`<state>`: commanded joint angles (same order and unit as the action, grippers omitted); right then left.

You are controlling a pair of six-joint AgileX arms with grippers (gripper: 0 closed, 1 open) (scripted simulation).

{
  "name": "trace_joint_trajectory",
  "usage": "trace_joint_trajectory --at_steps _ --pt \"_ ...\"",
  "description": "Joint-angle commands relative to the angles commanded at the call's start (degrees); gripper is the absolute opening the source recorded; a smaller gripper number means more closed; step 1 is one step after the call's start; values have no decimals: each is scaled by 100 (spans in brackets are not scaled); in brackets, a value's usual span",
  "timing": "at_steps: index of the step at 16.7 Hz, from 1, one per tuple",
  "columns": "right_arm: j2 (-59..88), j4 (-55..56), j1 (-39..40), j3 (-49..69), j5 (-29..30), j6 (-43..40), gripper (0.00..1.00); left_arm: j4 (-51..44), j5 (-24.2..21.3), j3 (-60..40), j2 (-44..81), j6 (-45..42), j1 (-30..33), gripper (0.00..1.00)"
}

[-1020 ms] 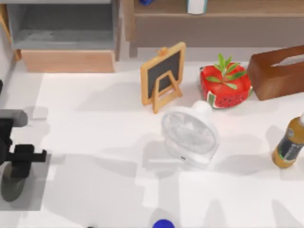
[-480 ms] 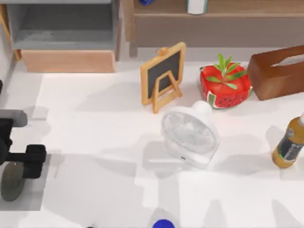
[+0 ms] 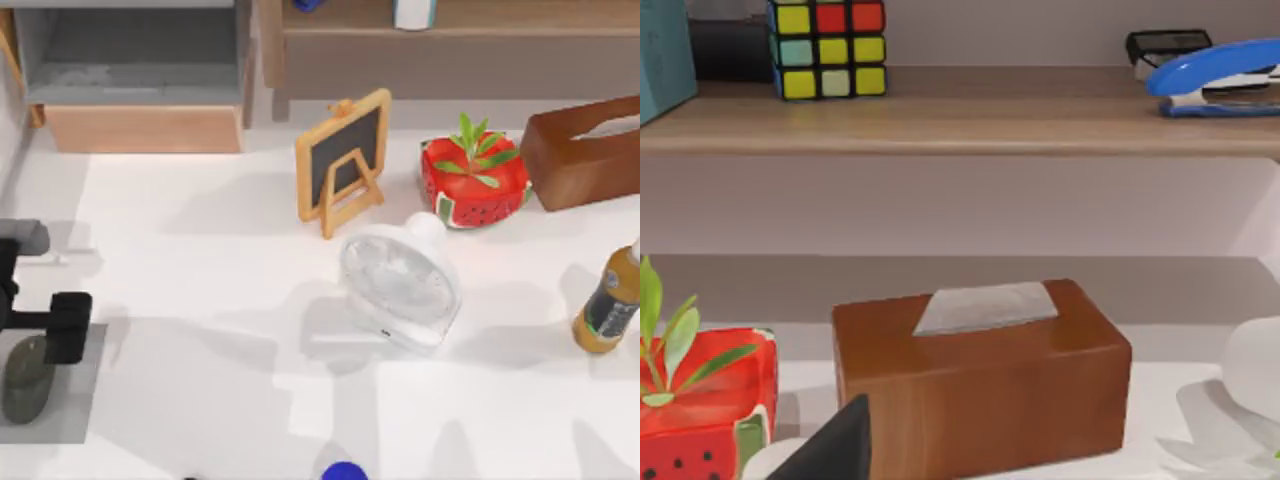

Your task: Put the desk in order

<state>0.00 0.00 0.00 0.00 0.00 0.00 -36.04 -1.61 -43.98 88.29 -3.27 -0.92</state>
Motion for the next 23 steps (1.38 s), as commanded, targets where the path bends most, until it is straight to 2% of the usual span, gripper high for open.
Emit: trace_joint_trajectory --at_steps 3,6,15,19,23 --pt "0 0 0 0 0 0 100 838 -437 127 30 -612 -563 100" --pt "0 0 0 0 0 0 100 2065 -1013 378 162 -1503 -1313 100" --pt "0 0 0 0 0 0 100 7097 -2834 1418 1116 -4997 -3534 100" --pt "0 0 0 0 0 0 100 9479 -3470 1715 1692 -6592 -3991 100" --pt "0 0 0 0 0 0 100 11362 -3934 1849 2198 -7915 -4105 100"
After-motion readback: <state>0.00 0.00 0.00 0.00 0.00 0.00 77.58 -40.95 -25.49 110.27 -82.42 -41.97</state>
